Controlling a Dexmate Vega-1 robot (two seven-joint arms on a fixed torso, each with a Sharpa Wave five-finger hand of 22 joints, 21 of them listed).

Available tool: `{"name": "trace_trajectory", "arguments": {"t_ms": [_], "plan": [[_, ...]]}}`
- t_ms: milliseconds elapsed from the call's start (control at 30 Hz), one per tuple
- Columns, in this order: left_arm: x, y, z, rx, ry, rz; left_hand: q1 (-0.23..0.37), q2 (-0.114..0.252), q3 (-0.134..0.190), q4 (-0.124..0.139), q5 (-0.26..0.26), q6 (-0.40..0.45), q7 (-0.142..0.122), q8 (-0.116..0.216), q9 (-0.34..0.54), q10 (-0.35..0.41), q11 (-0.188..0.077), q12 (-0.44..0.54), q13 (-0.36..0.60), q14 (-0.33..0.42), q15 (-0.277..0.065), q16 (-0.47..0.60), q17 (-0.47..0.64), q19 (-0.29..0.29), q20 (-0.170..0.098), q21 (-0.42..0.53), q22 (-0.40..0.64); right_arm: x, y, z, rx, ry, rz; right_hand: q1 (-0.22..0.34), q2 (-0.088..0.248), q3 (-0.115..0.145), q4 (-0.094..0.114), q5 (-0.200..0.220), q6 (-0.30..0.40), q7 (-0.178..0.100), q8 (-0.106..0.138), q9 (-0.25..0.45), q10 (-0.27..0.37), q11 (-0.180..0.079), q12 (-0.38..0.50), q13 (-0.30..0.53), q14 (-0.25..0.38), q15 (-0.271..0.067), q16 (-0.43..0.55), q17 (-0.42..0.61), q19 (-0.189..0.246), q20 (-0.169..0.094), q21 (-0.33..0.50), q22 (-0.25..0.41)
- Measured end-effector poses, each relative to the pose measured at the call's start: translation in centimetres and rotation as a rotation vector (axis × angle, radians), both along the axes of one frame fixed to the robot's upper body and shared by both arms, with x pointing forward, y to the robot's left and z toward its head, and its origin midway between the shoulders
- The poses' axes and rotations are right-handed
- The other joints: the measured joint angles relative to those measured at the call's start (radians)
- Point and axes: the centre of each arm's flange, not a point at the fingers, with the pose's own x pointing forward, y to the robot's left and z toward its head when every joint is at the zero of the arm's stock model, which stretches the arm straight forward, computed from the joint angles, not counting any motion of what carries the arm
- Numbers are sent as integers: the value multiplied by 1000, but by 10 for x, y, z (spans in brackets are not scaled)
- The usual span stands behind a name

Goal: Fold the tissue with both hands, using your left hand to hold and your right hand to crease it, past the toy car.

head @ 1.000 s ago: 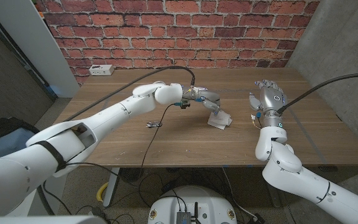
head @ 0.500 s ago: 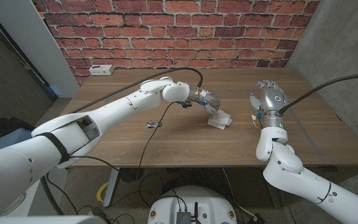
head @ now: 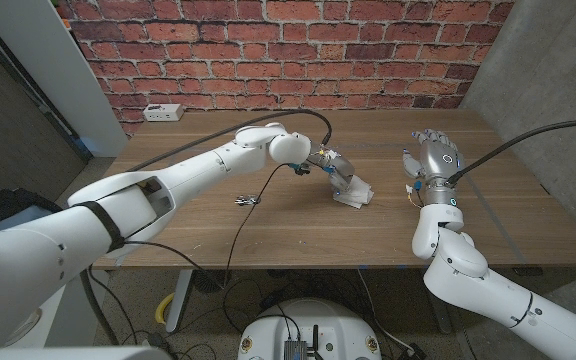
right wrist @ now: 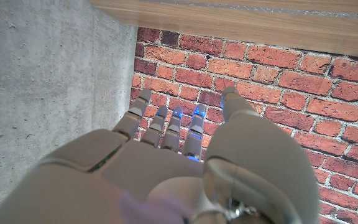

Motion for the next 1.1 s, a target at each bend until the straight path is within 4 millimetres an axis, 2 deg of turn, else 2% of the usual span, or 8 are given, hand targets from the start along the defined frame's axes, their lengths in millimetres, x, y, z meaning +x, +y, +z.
{"name": "trace_trajectory", "arguments": {"t_ms": [267,467,567,700,833,933,1000,1100], "plan": [[12,-7,-4,23,31,16,13,-2,10,9,0,-8,8,32,55,2,9,43,51,-20,-2,-5,13,-25,-1,-5,-2,1,-1,0,1,2,0,0,0,0,0,0,2,-2,0,0,0,0,0,0,0,0,0,0,0,0,0,0],[15,-8,-6,33,34,19,30,-4,-1,7,-6,-29,6,82,124,2,8,92,117,3,2,38,54,-25,-1,16,3,2,-2,0,3,4,-2,0,0,0,0,0,2,-2,0,0,0,0,0,0,0,0,0,0,0,0,0,0],[19,-11,-7,40,36,25,43,-6,-12,-4,-8,-50,-1,115,177,2,8,125,169,6,2,71,94,-25,-1,33,11,3,-2,0,7,7,-1,0,0,0,0,0,2,-2,0,0,0,0,0,0,0,0,0,0,0,0,0,0],[18,-12,-5,19,35,9,71,-8,-41,-15,-15,-87,-10,185,290,-7,-1,194,281,6,2,132,163,-25,0,78,23,4,-3,0,8,8,-1,0,0,0,0,0,2,-2,0,0,0,0,0,0,0,0,0,0,0,0,0,0],[16,-11,0,-23,29,-12,84,-7,-60,-24,-15,-113,-16,236,375,-13,-6,248,367,2,6,177,205,-12,12,120,37,5,-3,0,10,8,1,-3,-3,0,0,0,2,-2,-4,0,0,0,0,0,0,0,0,0,0,0,0,0],[11,-6,6,-88,25,-44,96,-6,-73,-30,-15,-119,-10,281,440,-10,-8,291,435,2,6,214,239,-12,12,156,48,6,-3,1,13,9,4,-7,-1,0,0,0,2,-2,-4,0,0,0,0,0,0,0,0,0,0,0,0,0],[7,-4,12,-127,19,-62,104,-6,-78,-31,-15,-122,-14,301,469,-9,-10,310,466,2,6,232,255,-9,16,172,51,6,-3,1,14,9,6,-9,1,0,0,0,2,-2,-4,0,0,0,0,0,0,0,0,0,0,0,0,0],[3,-2,18,-182,14,-88,104,-6,-81,-29,-15,-122,-14,309,484,-13,-14,321,490,2,6,242,263,-9,16,181,54,7,-3,2,15,7,8,-9,1,0,0,0,2,-2,-4,0,0,0,0,0,0,0,0,0,0,0,0,0]]}}
